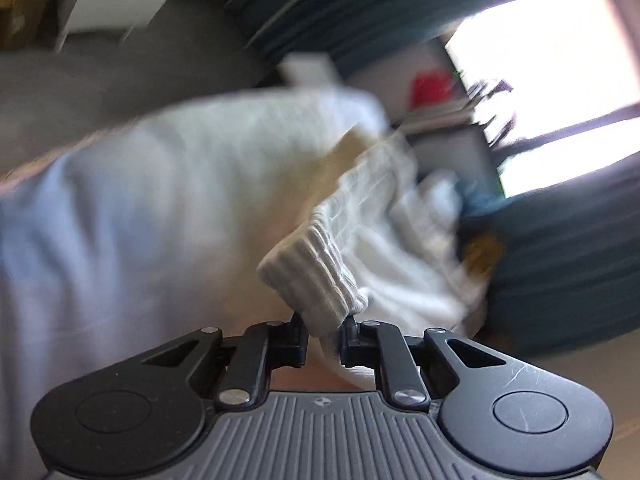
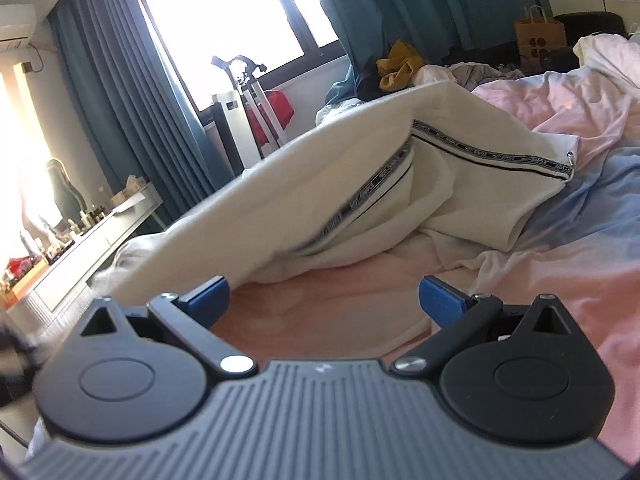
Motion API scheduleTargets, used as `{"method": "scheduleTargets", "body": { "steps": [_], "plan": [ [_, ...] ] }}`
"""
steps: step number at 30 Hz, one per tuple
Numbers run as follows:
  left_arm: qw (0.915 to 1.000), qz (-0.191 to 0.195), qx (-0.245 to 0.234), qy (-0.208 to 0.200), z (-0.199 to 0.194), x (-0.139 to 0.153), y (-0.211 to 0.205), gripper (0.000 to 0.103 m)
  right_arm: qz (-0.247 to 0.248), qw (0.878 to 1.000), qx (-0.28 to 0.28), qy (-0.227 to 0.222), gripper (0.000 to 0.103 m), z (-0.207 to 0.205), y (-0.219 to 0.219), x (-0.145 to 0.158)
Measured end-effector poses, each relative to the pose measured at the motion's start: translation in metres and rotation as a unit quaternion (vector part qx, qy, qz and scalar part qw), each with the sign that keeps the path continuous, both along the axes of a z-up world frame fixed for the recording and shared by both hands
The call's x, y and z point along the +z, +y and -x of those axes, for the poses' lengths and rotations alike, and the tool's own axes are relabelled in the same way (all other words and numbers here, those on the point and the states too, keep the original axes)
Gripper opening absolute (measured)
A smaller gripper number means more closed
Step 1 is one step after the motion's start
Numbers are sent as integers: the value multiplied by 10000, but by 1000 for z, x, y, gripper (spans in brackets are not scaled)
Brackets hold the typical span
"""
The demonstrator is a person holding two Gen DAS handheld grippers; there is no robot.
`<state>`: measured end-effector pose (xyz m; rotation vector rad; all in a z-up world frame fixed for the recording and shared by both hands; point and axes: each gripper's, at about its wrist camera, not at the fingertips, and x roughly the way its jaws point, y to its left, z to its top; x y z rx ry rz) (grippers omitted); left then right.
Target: Fold clothes
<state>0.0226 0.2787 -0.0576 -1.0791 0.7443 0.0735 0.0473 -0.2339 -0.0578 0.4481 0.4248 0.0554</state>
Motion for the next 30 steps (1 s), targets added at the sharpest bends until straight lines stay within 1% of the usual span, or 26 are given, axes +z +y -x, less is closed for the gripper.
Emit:
{"method": "scheduleTargets", "body": {
  "steps": [4,6,7,9,10,11,12,13,14,16,17,19,21,26,27,30],
  "plan": [
    [9983,-89,-516,266,3,-14,0,21,13,10000,-22,31,103,-1,-3,1],
    [9975,-266,-612,239,11,-4,-2,36,39,10000,-27,52,103,-1,-4,2],
    [9969,-370,-659,214,15,0,-3,39,51,10000,-30,63,103,-1,-4,2],
    [9951,-652,-742,88,20,11,-10,44,21,10000,-37,56,103,-1,-6,5],
    [9938,-793,-782,25,23,17,-14,45,19,10000,-47,53,103,0,-8,7],
    [9918,-956,-846,-52,25,23,-19,51,18,10000,-58,49,103,0,-9,10],
    [9882,-1174,-967,-166,25,30,-31,57,26,10000,-64,31,103,2,-11,12],
    [9839,-1391,-1086,-279,26,37,-42,60,57,9999,-79,23,103,3,-12,15],
    [9788,-1607,-1205,-392,26,45,-53,63,141,9998,-101,48,103,5,-12,19],
    [9665,-2035,-1440,-617,27,59,-76,64,335,9993,-149,61,103,8,-15,25],
    [9589,-2251,-1565,-727,25,66,-89,64,438,9989,-179,40,103,9,-18,29],
    [9408,-2677,-1854,-941,15,74,-123,67,644,9976,-239,-2,103,12,-23,35],
    [9255,-2893,-2148,-1169,-5,74,-159,72,721,9970,-287,-43,103,15,-31,40],
    [8879,-3314,-2798,-1533,-62,65,-246,78,715,9964,-446,-112,103,21,-52,47],
    [8788,-3421,-2924,-1587,-75,61,-263,80,716,9961,-491,-121,103,22,-57,47],
    [8513,-3746,-3269,-1674,-116,50,-317,81,637,9958,-656,-77,103,20,-71,42]
  ]
}}
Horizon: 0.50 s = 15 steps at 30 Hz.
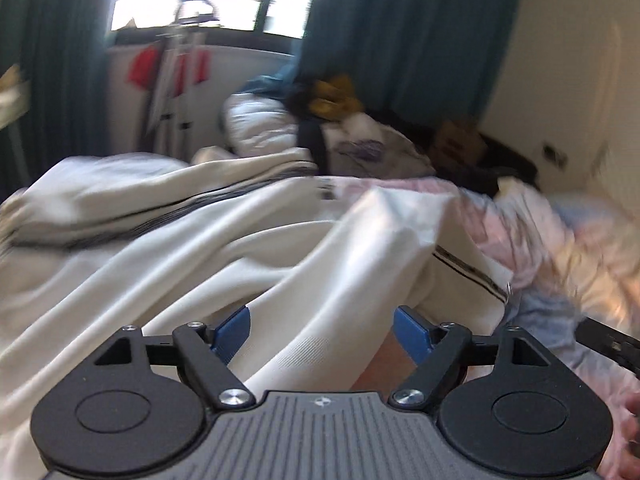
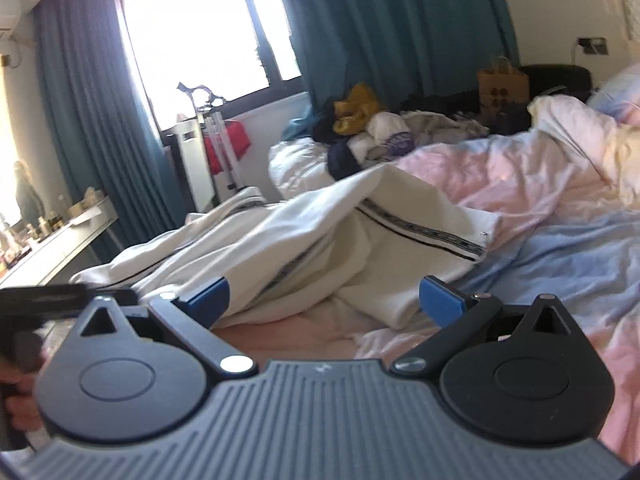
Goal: Fold clothes
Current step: 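Grasp the pants fabric near the striped tape with the left gripper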
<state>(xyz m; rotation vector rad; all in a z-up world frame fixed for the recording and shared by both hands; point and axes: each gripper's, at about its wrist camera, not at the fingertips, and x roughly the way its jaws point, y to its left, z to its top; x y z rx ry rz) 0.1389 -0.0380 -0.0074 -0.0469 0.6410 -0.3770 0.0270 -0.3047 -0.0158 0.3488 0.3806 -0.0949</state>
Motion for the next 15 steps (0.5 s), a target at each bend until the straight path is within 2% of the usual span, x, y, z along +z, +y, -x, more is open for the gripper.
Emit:
{"method": "scheduleTargets", "body": {
  "steps": [6,9,13,15],
  "plan": [
    [9953,-751,-559,-262,-84,-12,-98,81,-473,9982,-212,290,103,-11,-26,-21],
    [9856,-1366,-872,-471,-130,-17,-144,83,-718,9959,-379,401,103,-13,-37,-34],
    [9759,-1839,-1174,-90,-186,-39,-195,84,-1021,9921,-420,594,103,-20,-45,-49],
    [9725,-2023,-1153,-34,-206,-51,-214,83,-1171,9899,-494,623,103,-21,-49,-54]
  ]
}}
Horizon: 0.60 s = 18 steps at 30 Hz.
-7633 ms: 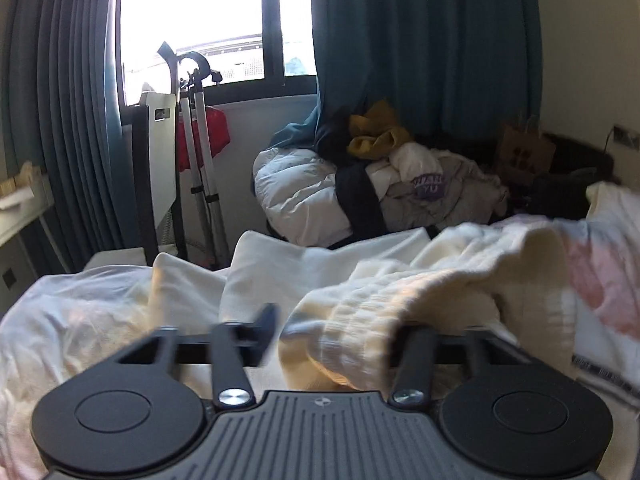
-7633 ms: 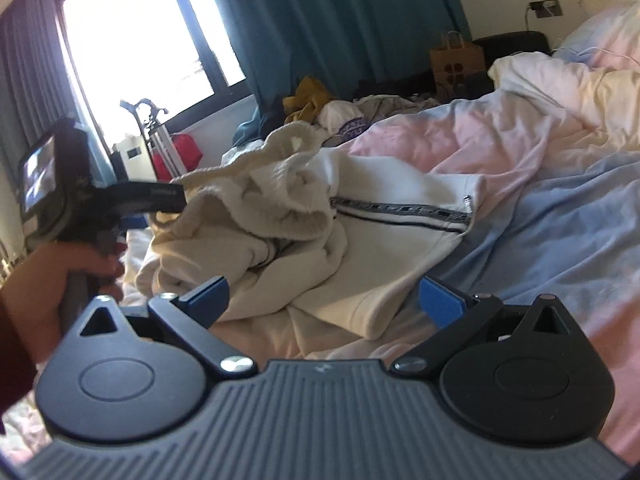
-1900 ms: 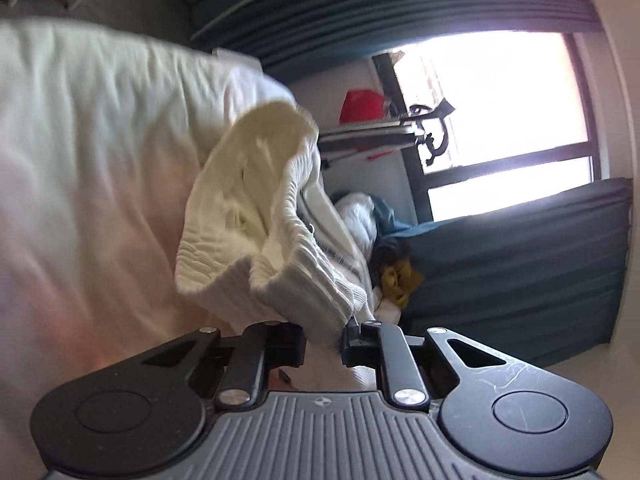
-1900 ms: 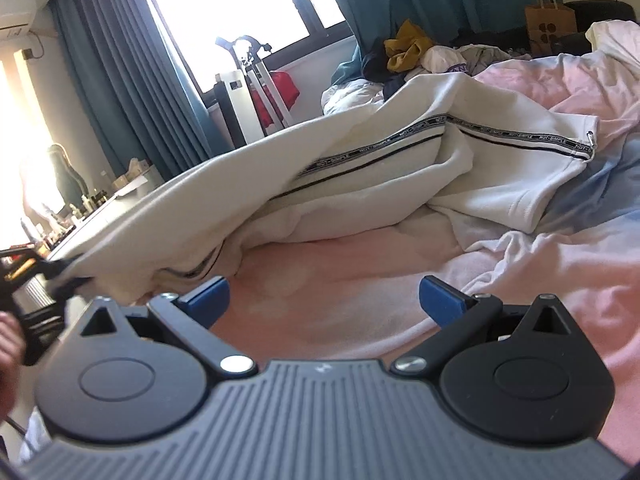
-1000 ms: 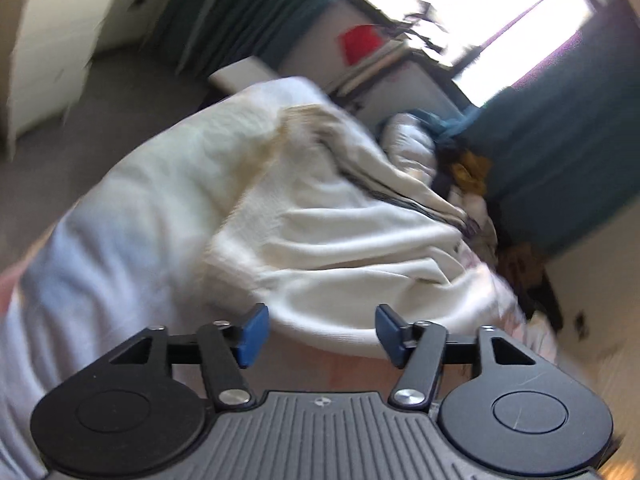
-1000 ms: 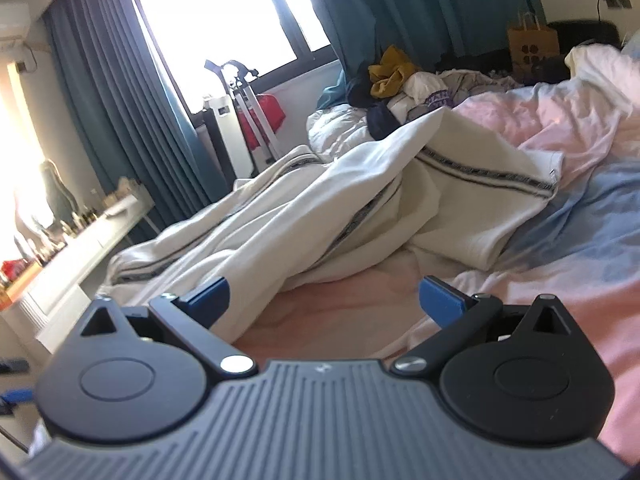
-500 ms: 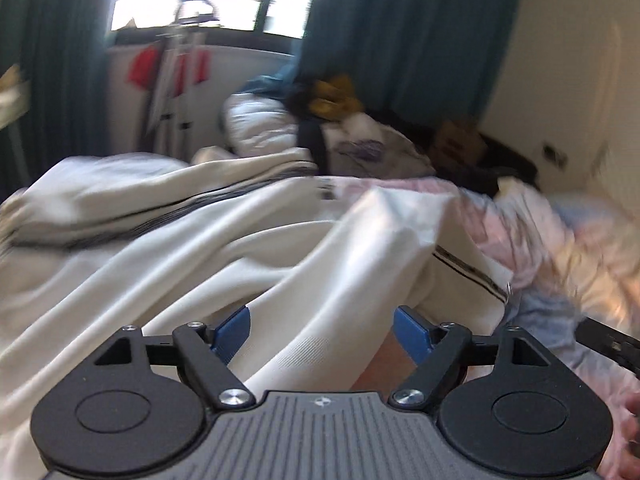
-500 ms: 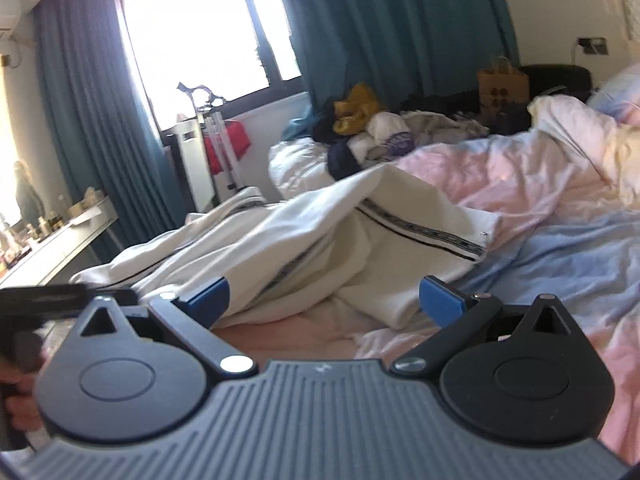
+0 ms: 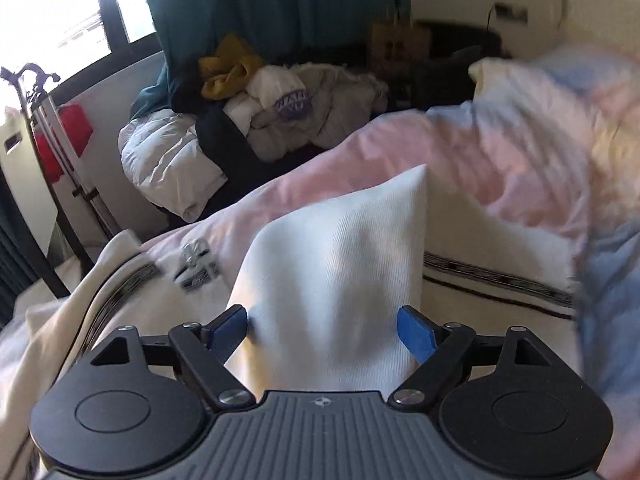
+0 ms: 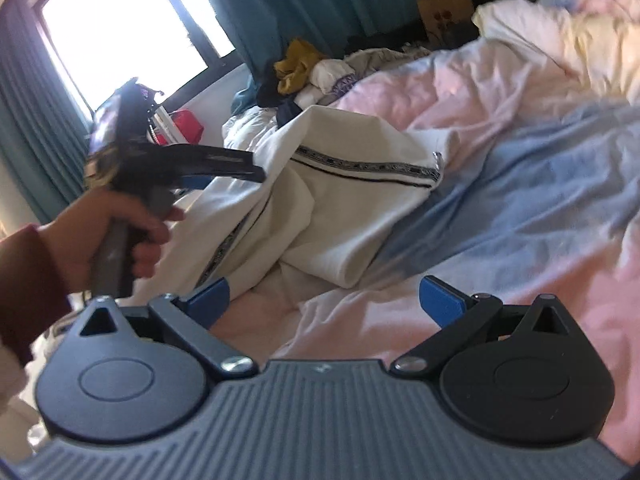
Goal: Fold clothes
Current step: 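Grasp the pants fabric near the striped tape with the left gripper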
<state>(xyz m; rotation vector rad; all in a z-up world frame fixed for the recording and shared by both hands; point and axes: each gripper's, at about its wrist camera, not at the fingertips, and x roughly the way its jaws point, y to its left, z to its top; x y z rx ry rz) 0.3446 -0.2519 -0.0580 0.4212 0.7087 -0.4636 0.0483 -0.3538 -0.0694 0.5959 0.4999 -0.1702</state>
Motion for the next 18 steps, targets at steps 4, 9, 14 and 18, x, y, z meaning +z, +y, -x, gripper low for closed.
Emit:
{"method": "scheduleTargets", "body": {
  "steps": [4,9,14,18],
  "plan": [
    [9997,3,236,115,-23,-15,-12,71,-165,9996,-161,167,103,-3,-7,-11],
    [9995,-17,203,225,-27,-25,-15,20,-205,9995,-109,231,103,-7,-5,-16],
    [9991,397,-120,-113,14,5,0,12,-121,9996,-131,208,103,-7,-3,-15],
    [9950,856,-382,-330,67,38,29,11,-147,9997,-173,39,103,-3,-3,-10]
  ]
}}
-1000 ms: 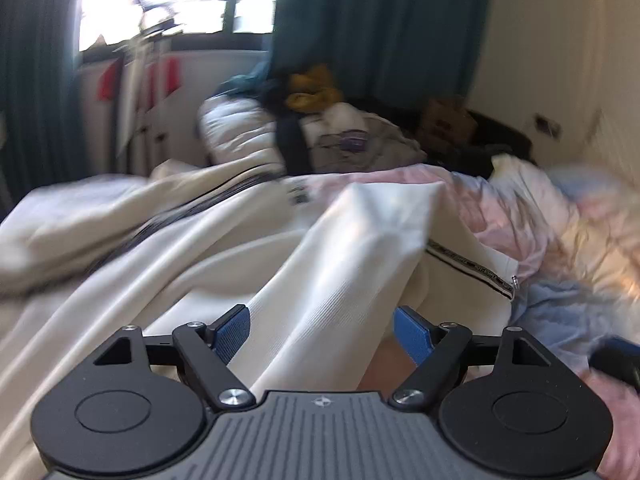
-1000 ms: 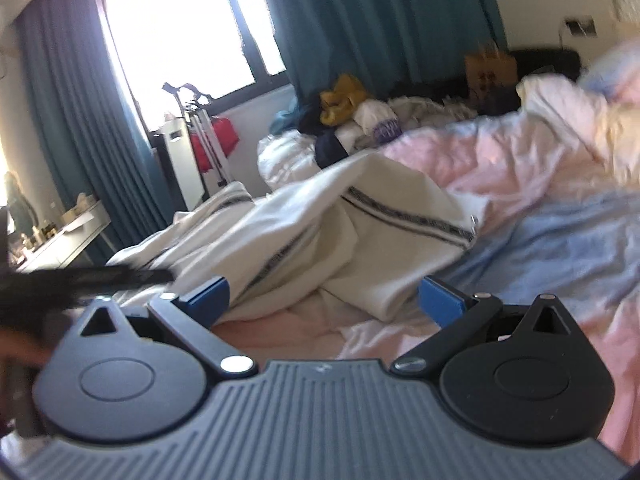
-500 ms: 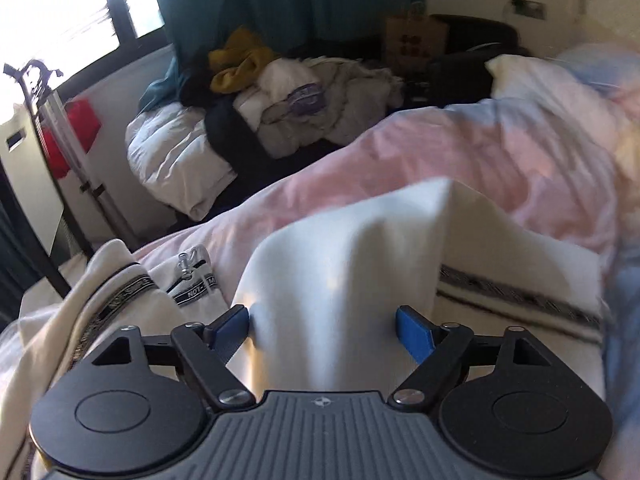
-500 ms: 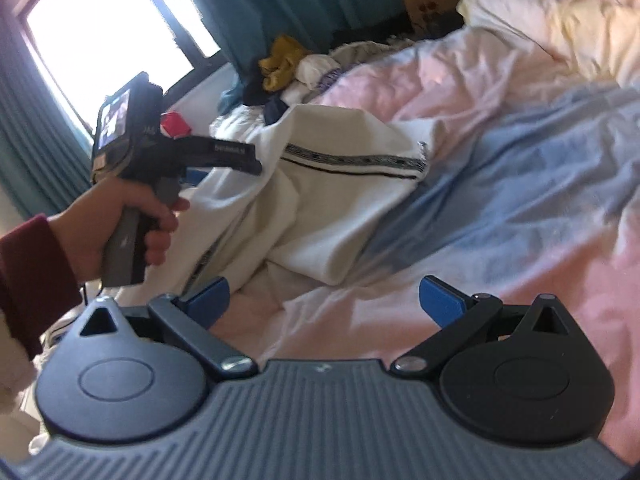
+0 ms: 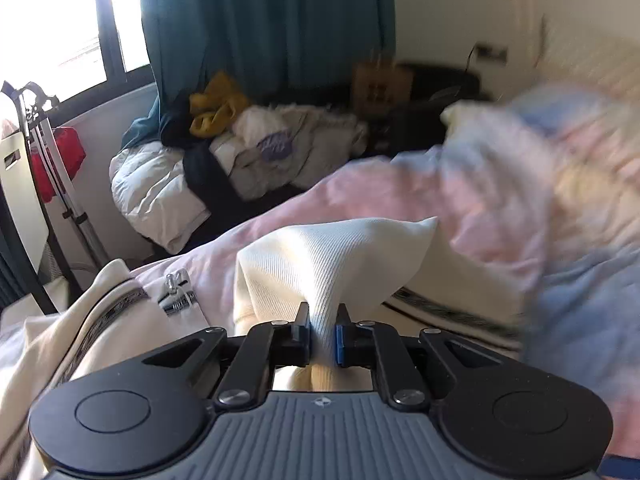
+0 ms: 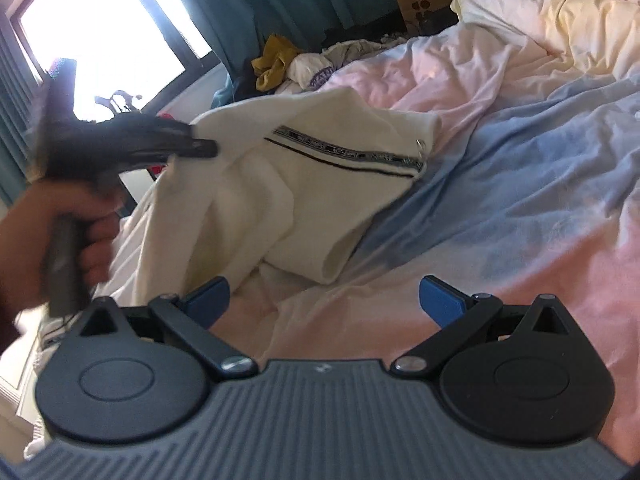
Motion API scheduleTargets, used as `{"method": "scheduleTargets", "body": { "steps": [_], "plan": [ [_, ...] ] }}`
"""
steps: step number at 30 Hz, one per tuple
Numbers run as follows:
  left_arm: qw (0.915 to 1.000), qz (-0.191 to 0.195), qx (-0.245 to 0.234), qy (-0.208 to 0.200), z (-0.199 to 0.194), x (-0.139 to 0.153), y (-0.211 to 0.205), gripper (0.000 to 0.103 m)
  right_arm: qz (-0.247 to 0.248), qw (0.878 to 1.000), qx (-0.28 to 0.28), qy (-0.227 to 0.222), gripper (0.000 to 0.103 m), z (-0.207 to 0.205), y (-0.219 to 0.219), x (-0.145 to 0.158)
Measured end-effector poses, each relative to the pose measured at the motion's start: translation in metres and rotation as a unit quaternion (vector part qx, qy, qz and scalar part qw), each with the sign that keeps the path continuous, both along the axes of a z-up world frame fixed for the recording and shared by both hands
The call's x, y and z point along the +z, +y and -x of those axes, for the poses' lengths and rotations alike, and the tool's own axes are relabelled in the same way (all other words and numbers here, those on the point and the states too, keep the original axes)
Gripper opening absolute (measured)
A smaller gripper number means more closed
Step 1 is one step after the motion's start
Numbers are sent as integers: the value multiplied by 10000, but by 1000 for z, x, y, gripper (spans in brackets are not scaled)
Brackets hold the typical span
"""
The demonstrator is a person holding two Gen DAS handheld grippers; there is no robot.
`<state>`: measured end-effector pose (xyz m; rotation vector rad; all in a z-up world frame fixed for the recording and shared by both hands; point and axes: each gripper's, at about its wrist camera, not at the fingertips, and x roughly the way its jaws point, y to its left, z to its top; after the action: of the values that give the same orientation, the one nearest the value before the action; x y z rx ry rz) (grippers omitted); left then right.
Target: Fold clothes
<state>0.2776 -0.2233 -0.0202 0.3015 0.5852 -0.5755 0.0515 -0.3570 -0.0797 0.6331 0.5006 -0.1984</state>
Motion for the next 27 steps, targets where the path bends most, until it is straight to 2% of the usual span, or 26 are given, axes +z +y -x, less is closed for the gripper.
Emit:
{"method": "scheduleTargets", "body": {
  "steps": [5,9,13,15,17,19,23,27],
  "plan": [
    [9976,689,-49,-35,76,22,60,11,-222,9981,-2,-572,103,15,-5,13],
    [9925,1191,222,145,133,3,110,11,-1064,9880,-262,-1088,103,35,-27,17],
    [9845,1596,633,356,160,-28,148,11,-2535,9580,-448,-1265,103,47,-54,-4],
    [9792,1806,808,444,167,-40,164,11,-3087,9415,-628,-1198,103,51,-64,-18],
    [9786,1828,860,391,171,-46,173,12,-3396,9308,-746,-1130,103,53,-70,-25],
    [9777,1863,874,420,174,-51,180,12,-3298,9344,-791,-1088,103,48,-71,-22],
    [9786,1794,900,454,175,-58,185,12,-3221,9406,-857,-646,103,15,-73,-29],
    [9774,1835,924,503,173,-61,189,13,-3034,9444,-1267,39,101,-6,-76,-47]
  ]
}}
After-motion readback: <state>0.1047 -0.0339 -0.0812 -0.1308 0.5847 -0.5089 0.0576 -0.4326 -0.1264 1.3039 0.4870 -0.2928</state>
